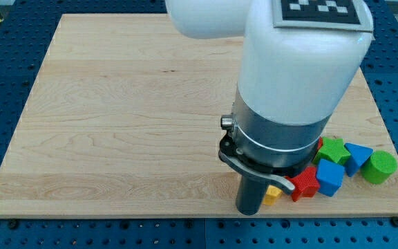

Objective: Move your arm towards the blue cube

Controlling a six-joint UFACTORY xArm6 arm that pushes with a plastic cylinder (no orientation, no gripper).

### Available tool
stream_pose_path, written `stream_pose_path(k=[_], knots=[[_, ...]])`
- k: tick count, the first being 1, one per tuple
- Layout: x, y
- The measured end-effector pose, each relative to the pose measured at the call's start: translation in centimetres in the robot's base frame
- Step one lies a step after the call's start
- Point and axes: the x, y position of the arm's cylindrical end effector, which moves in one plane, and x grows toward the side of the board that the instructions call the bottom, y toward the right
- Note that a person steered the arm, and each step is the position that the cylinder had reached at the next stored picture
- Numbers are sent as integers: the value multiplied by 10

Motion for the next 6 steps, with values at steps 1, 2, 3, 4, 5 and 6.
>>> stream_pose_path(k=[1,2,3,4,5,6], knots=[[0,24],[0,35],[0,68],[0,79],[-1,102],[-1,110]])
